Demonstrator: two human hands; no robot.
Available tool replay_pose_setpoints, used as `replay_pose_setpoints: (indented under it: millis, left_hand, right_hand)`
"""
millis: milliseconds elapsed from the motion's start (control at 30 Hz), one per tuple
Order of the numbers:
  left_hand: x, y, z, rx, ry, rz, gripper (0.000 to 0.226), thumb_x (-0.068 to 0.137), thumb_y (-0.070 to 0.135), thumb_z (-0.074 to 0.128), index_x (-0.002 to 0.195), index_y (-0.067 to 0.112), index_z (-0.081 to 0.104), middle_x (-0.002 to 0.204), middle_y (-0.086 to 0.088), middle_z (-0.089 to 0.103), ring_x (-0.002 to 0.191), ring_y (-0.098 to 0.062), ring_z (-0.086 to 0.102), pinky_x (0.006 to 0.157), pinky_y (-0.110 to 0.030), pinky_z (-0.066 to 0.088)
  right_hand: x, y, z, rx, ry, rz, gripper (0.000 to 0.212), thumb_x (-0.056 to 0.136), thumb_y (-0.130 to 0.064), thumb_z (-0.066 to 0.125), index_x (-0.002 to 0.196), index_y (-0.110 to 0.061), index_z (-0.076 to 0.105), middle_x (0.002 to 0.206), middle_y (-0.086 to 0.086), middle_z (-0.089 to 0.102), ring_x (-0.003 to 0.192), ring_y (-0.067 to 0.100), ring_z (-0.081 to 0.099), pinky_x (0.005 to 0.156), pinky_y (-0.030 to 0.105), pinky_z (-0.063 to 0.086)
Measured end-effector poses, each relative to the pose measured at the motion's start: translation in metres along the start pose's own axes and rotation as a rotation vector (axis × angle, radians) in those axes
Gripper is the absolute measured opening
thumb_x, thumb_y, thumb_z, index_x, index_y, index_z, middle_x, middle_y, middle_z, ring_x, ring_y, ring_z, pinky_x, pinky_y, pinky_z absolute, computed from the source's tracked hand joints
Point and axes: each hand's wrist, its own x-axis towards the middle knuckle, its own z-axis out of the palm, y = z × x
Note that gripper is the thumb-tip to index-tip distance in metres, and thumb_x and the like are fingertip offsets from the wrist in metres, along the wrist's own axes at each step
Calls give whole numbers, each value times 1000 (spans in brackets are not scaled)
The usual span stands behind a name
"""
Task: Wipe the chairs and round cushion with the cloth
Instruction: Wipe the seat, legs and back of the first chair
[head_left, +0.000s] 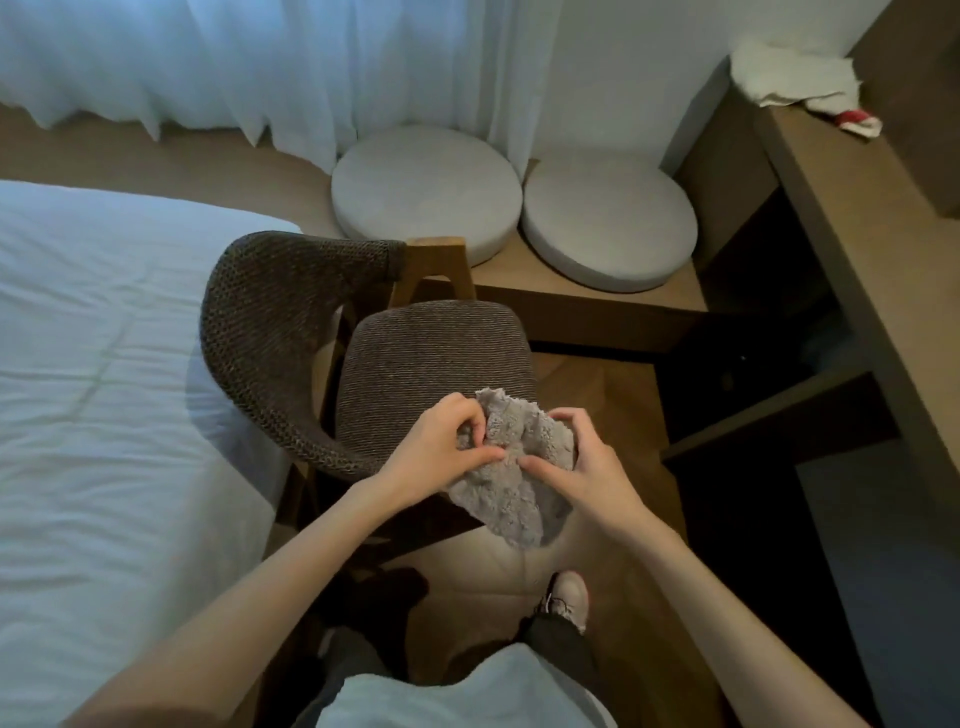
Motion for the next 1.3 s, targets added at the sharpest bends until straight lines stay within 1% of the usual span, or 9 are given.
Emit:
replay_pose_setpoints:
  millis: [133, 267, 367, 467, 700, 867, 967, 1167, 1300]
  left_hand:
    - [41, 21, 39, -65, 123, -106, 30, 79, 19, 76, 70, 27, 48, 81, 8, 50, 78, 2, 47, 71, -10, 35]
    - [62, 36, 72, -149, 284, -258, 32, 84, 19, 71, 67, 28, 45, 80, 7, 50, 79, 3, 48, 70, -10, 34]
    - [69, 42, 92, -179, 333, -358, 29, 86, 17, 69, 68, 24, 47, 81, 4, 50, 82, -7, 49, 74, -19, 36]
    - [77, 41, 114, -209, 424, -458, 26, 87, 13, 67, 70, 21, 50, 83, 3, 50, 82, -6, 48, 74, -21, 35]
    - [112, 12, 143, -251, 618, -703, 24, 88, 9, 64, 73, 24, 52, 100, -5, 54, 92, -6, 49, 91, -26, 37]
    - [179, 5, 126, -320, 680, -717, 14, 90, 6, 62, 83, 18, 56, 108, -8, 49, 103, -15, 50, 94, -29, 38]
    - [246, 10, 100, -339, 712, -681, 13, 90, 4, 61, 87, 16, 57, 112, -7, 49, 110, -13, 48, 98, -23, 35]
    - [343, 21, 46, -241, 805, -619, 24, 91, 2, 57, 114, 5, 60, 123, -12, 48, 110, -8, 43, 92, -6, 24]
    - [370, 20, 28, -259, 885, -670, 33, 91, 2, 57, 123, 8, 57, 112, -8, 47, 103, -15, 46, 84, -11, 30]
  right_hand:
    - [34, 50, -73, -156, -152, -59, 31, 73, -59, 72, 79, -30, 65, 85, -9, 63, 84, 3, 56, 72, 35, 50]
    - [71, 85, -137, -456, -358, -152, 30, 72, -58, 72, 75, -33, 56, 110, -17, 47, 108, 6, 39, 88, 26, 39]
    - [100, 101, -159, -492, -439, -151, 22, 83, -44, 69, 82, -28, 54, 89, -11, 63, 82, 10, 60, 66, 26, 49]
    - [135, 110, -162, -563, -441, -194, 17, 89, -38, 63, 89, -30, 49, 74, -8, 61, 66, 7, 59, 51, 17, 43]
    - [228, 115, -154, -532, -569, -223, 15, 90, -37, 61, 88, -33, 47, 78, -10, 60, 69, 6, 59, 60, 26, 51]
    - [299, 91, -173, -464, -643, -214, 24, 86, -39, 65, 88, -17, 54, 79, -2, 67, 70, 12, 64, 63, 36, 52]
    - [342, 74, -195, -414, -585, -203, 23, 85, -42, 64, 85, -21, 54, 78, -1, 66, 69, 12, 62, 60, 35, 49]
    - [438, 46, -213, -237, -462, -251, 16, 85, -32, 65, 84, -30, 49, 80, -11, 60, 67, -6, 57, 59, 16, 43]
    - [504, 23, -196, -244, -562, -340, 5, 88, -38, 62, 89, -33, 63, 81, -21, 63, 74, -3, 57, 69, 25, 45]
